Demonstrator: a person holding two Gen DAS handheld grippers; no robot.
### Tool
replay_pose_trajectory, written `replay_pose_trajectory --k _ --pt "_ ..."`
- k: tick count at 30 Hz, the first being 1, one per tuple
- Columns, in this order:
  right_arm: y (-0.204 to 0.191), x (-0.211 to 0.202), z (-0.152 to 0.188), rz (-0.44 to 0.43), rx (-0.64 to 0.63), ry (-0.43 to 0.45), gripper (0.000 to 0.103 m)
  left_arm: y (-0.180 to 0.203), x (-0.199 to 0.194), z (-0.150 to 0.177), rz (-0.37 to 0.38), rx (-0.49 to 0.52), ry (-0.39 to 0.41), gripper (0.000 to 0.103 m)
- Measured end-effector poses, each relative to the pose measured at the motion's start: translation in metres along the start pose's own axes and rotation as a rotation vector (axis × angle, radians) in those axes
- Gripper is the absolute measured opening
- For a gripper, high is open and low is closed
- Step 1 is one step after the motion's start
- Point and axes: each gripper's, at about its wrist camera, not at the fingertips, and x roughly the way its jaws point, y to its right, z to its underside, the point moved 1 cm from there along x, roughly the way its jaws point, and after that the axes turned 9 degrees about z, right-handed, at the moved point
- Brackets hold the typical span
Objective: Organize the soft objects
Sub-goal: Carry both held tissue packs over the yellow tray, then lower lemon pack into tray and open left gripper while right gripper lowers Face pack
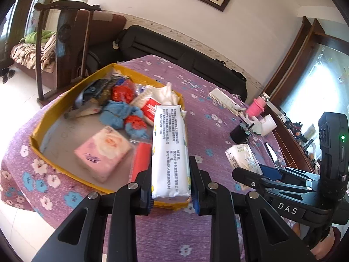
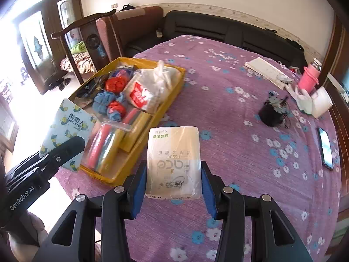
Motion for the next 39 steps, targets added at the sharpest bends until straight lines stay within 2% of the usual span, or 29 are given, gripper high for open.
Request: replay_pose_trajectory --k 10,24,39 --pt "-0.023 0.017 -0.010 -0.041 -0.019 -0.016 0.050 -0.030 -0.008 -0.014 -0.060 -0.017 0.013 0.024" --pt "-0.034 0.044 -0.028 -0.124 0.006 -0.037 0.050 -0.069 -0.009 -0.047 -0.195 -0.001 0.023 0.024" --pt "-0.043 0.080 -0.060 -0.245 0.039 -0.054 0.050 -0.092 0.020 -0.058 -0.258 0.020 -0.084 0.024"
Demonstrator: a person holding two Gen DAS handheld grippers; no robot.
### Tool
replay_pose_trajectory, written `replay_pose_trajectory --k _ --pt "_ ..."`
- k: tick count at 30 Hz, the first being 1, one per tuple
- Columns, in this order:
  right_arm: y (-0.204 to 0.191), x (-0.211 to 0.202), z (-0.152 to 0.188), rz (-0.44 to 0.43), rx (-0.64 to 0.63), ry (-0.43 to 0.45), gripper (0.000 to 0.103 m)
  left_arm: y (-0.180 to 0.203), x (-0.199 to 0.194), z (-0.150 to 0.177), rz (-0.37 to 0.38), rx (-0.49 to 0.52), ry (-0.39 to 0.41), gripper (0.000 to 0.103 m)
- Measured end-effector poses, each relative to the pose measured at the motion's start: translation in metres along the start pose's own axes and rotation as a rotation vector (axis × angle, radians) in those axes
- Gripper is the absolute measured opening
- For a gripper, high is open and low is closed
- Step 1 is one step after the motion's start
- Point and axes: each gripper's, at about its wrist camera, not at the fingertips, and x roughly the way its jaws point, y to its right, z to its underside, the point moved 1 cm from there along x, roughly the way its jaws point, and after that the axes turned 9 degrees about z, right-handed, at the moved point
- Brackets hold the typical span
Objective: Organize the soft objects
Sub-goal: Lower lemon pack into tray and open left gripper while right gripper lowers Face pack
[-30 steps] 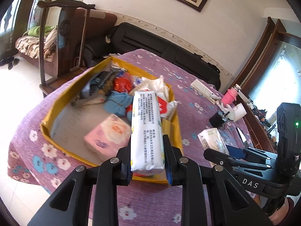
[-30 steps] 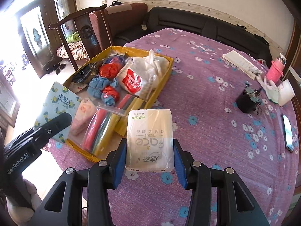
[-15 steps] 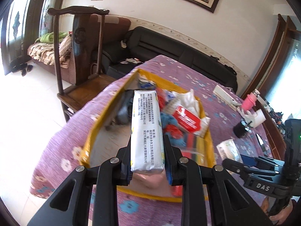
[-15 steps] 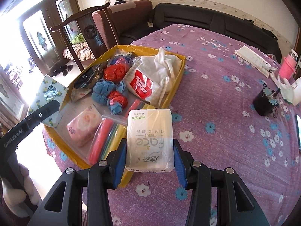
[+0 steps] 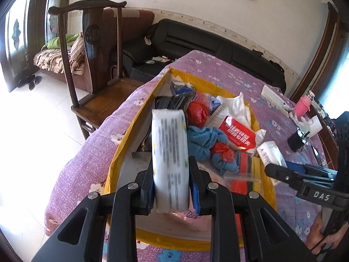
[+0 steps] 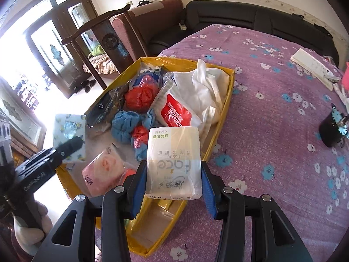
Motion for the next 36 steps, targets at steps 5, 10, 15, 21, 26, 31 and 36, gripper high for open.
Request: replay_pose_trajectory --k 5,10,15,21,26,31,36 --pt "-0.008 0.001 0.006 -0.074 -0.041 -0.010 0.050 -0.005 0.017 0.000 -0.025 -0.003 -0.040 0.024" --pt "-0.013 0.006 0.006 -0.100 -0.052 -0.012 0.050 -0.002 0.025 -0.002 -0.061 0.023 -0.041 0.027" --pt "-0.011 0.010 0.001 -0.143 -0.028 -0.019 0.050 -0.004 0.027 -0.004 -0.056 0.013 -0.033 0.044" --pt "-0.023 0.019 -0.014 -0.261 -0.012 -0.034 0.050 0.001 0.008 -0.004 -0.012 -0.014 0.037 0.070" --pt "-0.040 0.041 -0.028 -0.407 0.003 -0.094 0.051 0.000 -0.008 -0.001 -0.054 -0.034 0.082 0.075" --pt "-0.038 0.076 -0.034 -0.363 0.048 -0.180 0.050 -0.014 -0.016 0.002 0.005 -0.095 0.093 0.078" --pt "-0.032 0.082 -0.038 -0.247 0.072 -0.159 0.047 -0.012 -0.017 0.003 0.018 -0.083 0.094 0.078"
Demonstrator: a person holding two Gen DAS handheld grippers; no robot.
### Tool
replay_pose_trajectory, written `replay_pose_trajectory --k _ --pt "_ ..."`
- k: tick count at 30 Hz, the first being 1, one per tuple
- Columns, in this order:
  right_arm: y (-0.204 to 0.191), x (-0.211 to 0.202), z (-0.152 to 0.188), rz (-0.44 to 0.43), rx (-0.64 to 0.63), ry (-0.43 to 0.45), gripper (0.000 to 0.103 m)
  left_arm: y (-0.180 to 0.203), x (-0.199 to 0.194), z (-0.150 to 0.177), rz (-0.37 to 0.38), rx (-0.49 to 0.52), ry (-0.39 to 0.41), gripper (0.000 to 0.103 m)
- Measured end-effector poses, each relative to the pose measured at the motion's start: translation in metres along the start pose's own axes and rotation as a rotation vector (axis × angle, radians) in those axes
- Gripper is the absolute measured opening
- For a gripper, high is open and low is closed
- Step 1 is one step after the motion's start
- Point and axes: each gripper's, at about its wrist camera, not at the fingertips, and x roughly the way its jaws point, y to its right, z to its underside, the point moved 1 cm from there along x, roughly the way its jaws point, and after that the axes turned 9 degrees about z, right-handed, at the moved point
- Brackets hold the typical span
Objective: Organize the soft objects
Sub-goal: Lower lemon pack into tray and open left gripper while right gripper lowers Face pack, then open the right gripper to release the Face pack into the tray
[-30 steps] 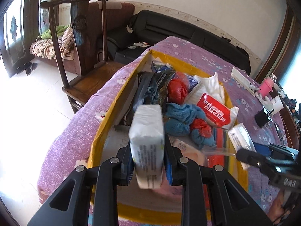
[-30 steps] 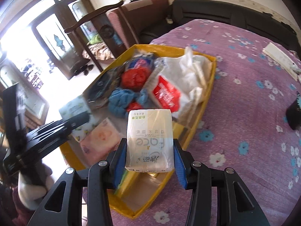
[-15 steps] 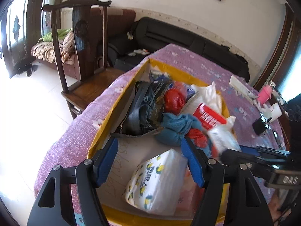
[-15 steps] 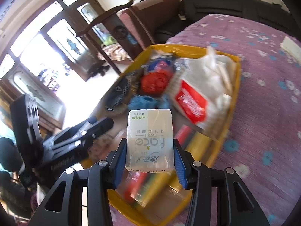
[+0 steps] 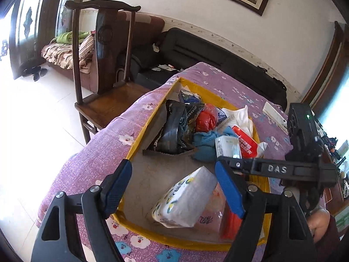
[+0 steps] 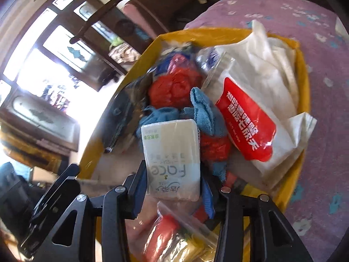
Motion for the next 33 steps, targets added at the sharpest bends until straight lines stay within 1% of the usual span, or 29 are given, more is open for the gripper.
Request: replay_pose_trajectory --k 2,7,9,12,15,17,19,20,22,23,24,26,28,29,31,33 --pt "-0.002 -0.002 -0.001 0.047 -0.002 0.020 0.047 0.001 -0.001 0.000 0.007 0.002 0.003 0.078" --pt "-0.009 -0.011 -0.004 0.120 0.032 0.100 0.047 0.002 0.000 0.001 0.026 0.000 0.005 0.078" --pt "-0.014 -0.011 -0.009 0.145 0.025 0.111 0.047 0.004 -0.001 0.001 0.031 0.003 0.005 0.078" --pt "-0.014 -0.004 -0.018 0.164 0.020 0.083 0.047 0.006 -0.002 0.003 0.034 0.011 0.006 0.078" --pt "-0.006 0.006 -0.019 0.114 0.056 0.040 0.047 0.007 -0.004 0.003 0.030 0.019 0.010 0.079" --pt "-0.005 0.007 -0.019 0.099 0.059 0.023 0.047 0.007 -0.005 0.004 0.024 0.022 0.013 0.079" --pt "-0.007 0.012 -0.019 0.091 0.032 -0.011 0.048 0.007 -0.005 0.004 0.023 0.020 0.015 0.080" --pt "-0.010 0.013 -0.017 0.095 -0.007 -0.036 0.049 0.007 -0.005 0.004 0.024 0.018 0.015 0.080" --pt "-0.019 0.007 -0.010 0.138 -0.099 -0.028 0.055 0.007 -0.006 0.005 0.025 0.018 0.013 0.080" --pt "-0.022 0.001 -0.008 0.140 -0.122 -0.014 0.062 0.006 -0.007 0.005 0.024 0.020 0.014 0.080" --pt "-0.022 -0.005 -0.007 0.123 -0.130 0.002 0.064 0.006 -0.008 0.006 0.019 0.021 0.015 0.081" --pt "-0.020 -0.024 -0.008 0.081 -0.116 0.065 0.068 0.004 -0.009 0.006 0.010 0.021 0.020 0.081" --pt "-0.012 -0.041 -0.015 0.031 -0.059 0.133 0.070 0.000 -0.010 0.006 0.007 0.009 0.024 0.082" --pt "-0.007 -0.046 -0.020 -0.002 -0.021 0.151 0.070 -0.001 -0.011 0.006 0.006 0.003 0.025 0.082" --pt "-0.001 -0.045 -0.030 -0.078 0.036 0.145 0.070 -0.002 -0.011 0.007 0.007 -0.001 0.026 0.082" --pt "0.000 -0.032 -0.040 -0.152 0.072 0.100 0.070 -0.001 -0.011 0.007 0.008 -0.001 0.026 0.082"
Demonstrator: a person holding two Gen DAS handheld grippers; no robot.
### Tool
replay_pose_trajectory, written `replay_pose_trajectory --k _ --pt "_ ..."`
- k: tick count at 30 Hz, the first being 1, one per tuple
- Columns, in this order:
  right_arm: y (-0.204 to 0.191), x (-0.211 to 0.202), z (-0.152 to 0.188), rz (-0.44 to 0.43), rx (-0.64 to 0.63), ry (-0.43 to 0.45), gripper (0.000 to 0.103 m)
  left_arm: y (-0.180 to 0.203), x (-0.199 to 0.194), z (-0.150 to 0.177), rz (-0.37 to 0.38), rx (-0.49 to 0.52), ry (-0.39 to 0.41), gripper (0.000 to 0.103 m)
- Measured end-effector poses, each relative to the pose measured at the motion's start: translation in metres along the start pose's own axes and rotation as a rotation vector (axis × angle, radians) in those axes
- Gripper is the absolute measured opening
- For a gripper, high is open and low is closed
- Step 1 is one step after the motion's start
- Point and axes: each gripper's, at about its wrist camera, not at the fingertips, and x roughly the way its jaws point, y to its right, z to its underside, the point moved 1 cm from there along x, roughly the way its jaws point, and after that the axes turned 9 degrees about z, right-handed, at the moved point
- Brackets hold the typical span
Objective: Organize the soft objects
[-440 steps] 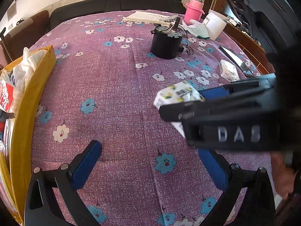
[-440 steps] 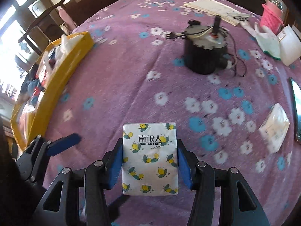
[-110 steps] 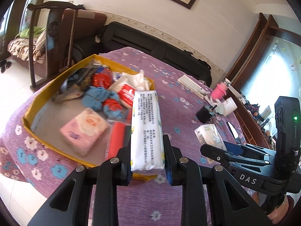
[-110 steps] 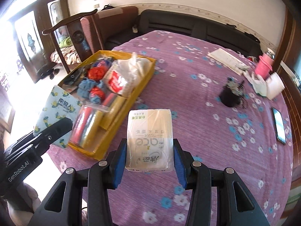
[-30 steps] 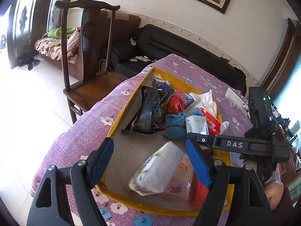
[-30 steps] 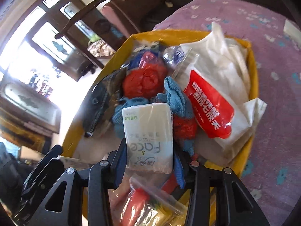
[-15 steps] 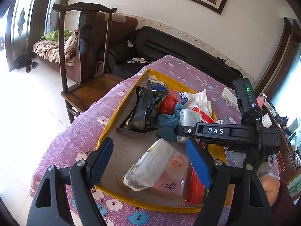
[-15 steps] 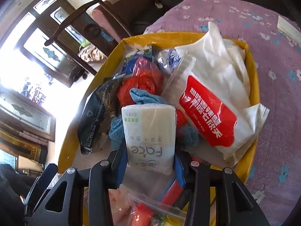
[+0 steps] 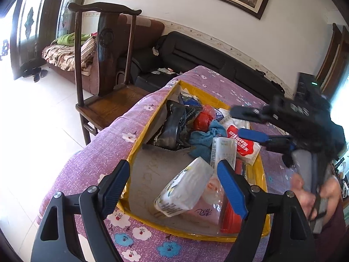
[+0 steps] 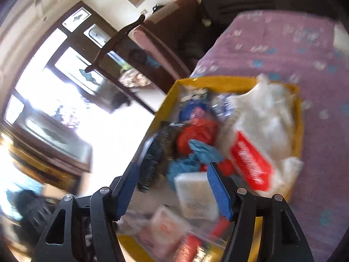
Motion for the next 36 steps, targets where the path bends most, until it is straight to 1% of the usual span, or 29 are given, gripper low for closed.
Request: replay_pose_trajectory --k 4,5,6,9,13,14,18,21,23,25,26,27,28,30,32,36 --pt "0.007 0.040 -0.007 -0.084 0.075 -0.120 0.070 0.003 -0.001 0.002 0.009 -0.002 -0.002 0.082" --pt "0.012 0.047 -0.009 -0.085 0.099 -0.136 0.070 0.003 -0.001 0.003 0.009 -0.001 -0.003 0.082" --pt "0.016 0.052 -0.012 -0.067 0.117 -0.132 0.070 0.003 -0.002 0.004 0.009 -0.001 -0.005 0.082" --pt "0.018 0.042 -0.017 0.055 0.098 -0.057 0.070 0.005 0.000 0.004 0.008 0.002 -0.014 0.082" --pt "0.006 0.024 -0.014 0.148 0.035 0.005 0.070 0.010 0.002 0.005 0.010 0.008 -0.023 0.083" --pt "0.003 0.017 -0.012 0.155 0.024 0.021 0.070 0.011 0.002 0.005 0.013 0.007 -0.025 0.083" --pt "-0.001 -0.011 -0.007 0.137 0.014 0.060 0.073 0.019 -0.004 0.006 0.018 0.020 -0.015 0.084" --pt "-0.004 -0.037 0.006 0.180 -0.031 0.099 0.074 0.027 -0.012 0.007 0.007 0.041 0.006 0.084" --pt "-0.007 -0.050 0.017 0.224 -0.067 0.130 0.075 0.037 -0.021 0.009 -0.024 0.072 0.039 0.085" --pt "-0.008 -0.064 0.031 0.265 -0.096 0.159 0.077 0.045 -0.029 0.011 -0.065 0.108 0.074 0.089" --pt "-0.007 -0.071 0.040 0.291 -0.112 0.174 0.079 0.053 -0.037 0.013 -0.107 0.136 0.109 0.091" --pt "-0.006 -0.076 0.048 0.317 -0.126 0.186 0.079 0.059 -0.042 0.015 -0.139 0.154 0.138 0.094" --pt "-0.003 -0.081 0.055 0.332 -0.136 0.193 0.079 0.062 -0.047 0.015 -0.164 0.167 0.161 0.098" --pt "-0.002 -0.090 0.070 0.360 -0.158 0.200 0.080 0.074 -0.060 0.018 -0.237 0.198 0.230 0.103" --pt "0.001 -0.101 0.086 0.384 -0.175 0.208 0.080 0.087 -0.073 0.021 -0.297 0.226 0.290 0.103" --pt "0.008 -0.119 0.109 0.404 -0.189 0.227 0.080 0.102 -0.093 0.021 -0.349 0.241 0.352 0.103"
